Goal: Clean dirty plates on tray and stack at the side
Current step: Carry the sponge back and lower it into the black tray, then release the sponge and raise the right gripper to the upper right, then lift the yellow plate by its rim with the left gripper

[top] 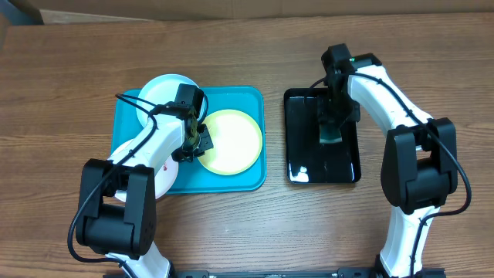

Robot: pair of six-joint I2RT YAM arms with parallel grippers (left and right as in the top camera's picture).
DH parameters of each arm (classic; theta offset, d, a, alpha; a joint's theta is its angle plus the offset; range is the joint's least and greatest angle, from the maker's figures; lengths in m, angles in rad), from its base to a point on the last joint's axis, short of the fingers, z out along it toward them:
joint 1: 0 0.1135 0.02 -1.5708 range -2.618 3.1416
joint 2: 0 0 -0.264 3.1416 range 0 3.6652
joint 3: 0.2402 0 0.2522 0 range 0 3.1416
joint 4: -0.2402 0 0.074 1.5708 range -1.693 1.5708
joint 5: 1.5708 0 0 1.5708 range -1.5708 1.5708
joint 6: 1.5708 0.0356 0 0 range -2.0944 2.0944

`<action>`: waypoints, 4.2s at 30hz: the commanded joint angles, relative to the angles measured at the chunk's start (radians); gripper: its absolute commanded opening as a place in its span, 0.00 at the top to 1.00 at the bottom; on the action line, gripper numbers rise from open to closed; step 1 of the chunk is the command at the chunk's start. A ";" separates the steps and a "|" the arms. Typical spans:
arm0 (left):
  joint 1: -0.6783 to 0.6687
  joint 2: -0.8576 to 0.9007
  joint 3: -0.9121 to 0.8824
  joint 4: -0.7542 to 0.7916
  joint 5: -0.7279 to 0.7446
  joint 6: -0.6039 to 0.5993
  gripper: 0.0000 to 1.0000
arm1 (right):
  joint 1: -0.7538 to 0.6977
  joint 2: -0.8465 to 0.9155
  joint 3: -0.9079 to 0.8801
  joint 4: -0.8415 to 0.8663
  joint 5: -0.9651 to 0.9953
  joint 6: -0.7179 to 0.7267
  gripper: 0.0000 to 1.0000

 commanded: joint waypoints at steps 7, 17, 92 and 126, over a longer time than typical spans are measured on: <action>-0.006 0.017 -0.018 -0.008 -0.031 -0.002 0.95 | 0.001 -0.035 0.047 -0.021 0.018 0.002 0.17; -0.006 0.017 -0.018 -0.007 -0.031 -0.002 0.94 | 0.001 -0.039 0.099 -0.075 -0.064 0.001 0.35; 0.116 -0.152 0.158 -0.076 0.127 0.173 0.96 | -0.417 -0.151 0.314 -0.291 -0.177 -0.003 0.00; -0.324 -0.151 0.409 0.010 -0.147 0.152 0.96 | -0.682 -0.151 0.314 -0.171 -0.177 0.002 0.00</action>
